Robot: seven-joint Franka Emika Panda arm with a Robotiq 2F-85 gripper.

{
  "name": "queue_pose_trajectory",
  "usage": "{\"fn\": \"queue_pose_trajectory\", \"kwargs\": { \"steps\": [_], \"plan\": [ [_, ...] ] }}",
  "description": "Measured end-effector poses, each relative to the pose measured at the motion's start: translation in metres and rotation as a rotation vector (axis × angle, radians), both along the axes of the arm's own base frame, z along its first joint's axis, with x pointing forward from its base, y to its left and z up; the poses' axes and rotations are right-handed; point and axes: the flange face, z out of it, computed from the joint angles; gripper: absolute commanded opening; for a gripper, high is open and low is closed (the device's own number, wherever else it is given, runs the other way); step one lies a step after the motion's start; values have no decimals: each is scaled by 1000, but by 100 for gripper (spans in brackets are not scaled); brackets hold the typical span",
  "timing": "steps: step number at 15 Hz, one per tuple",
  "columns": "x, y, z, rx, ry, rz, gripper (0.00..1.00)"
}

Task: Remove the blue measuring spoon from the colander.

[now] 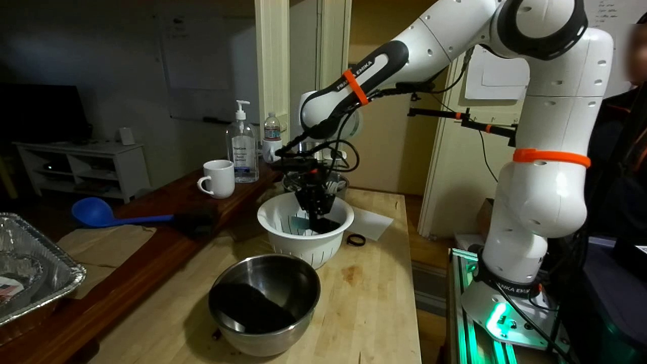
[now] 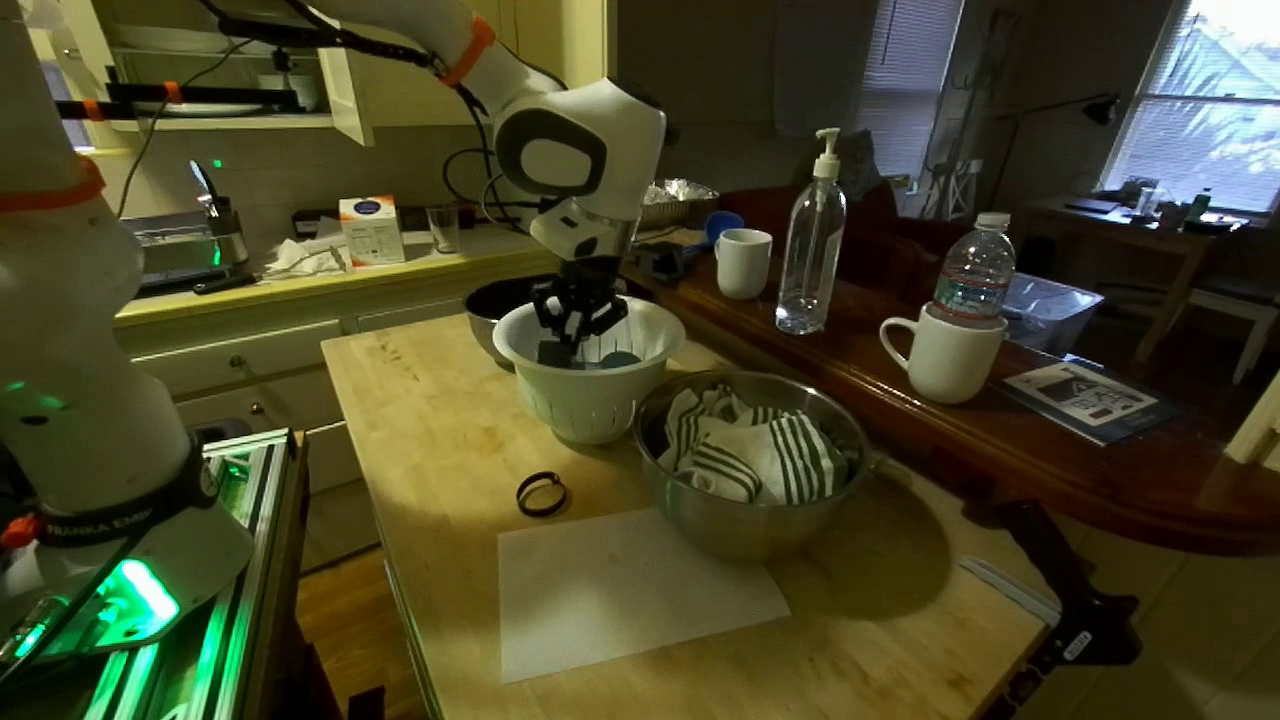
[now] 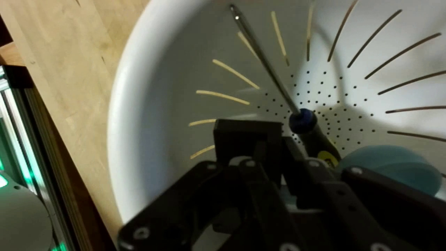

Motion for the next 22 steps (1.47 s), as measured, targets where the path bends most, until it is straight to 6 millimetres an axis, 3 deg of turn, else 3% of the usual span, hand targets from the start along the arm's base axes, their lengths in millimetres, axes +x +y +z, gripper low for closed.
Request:
{"fn": "queue_pose_trajectory", "kwargs": {
  "steps": [6,10,13,15,16,18,22],
  "plan": [
    [-24,-15,51,-6,-93,-11,4],
    [-25,-16,97,-148,-196,119,4],
    [-25,1,149,-288,-273,226,4],
    [-24,24,190,-375,-341,294,4],
    [-24,36,205,-407,-364,327,15],
    [-25,44,214,-413,-379,340,15],
    [-23,35,207,-410,-361,329,15]
  ]
}}
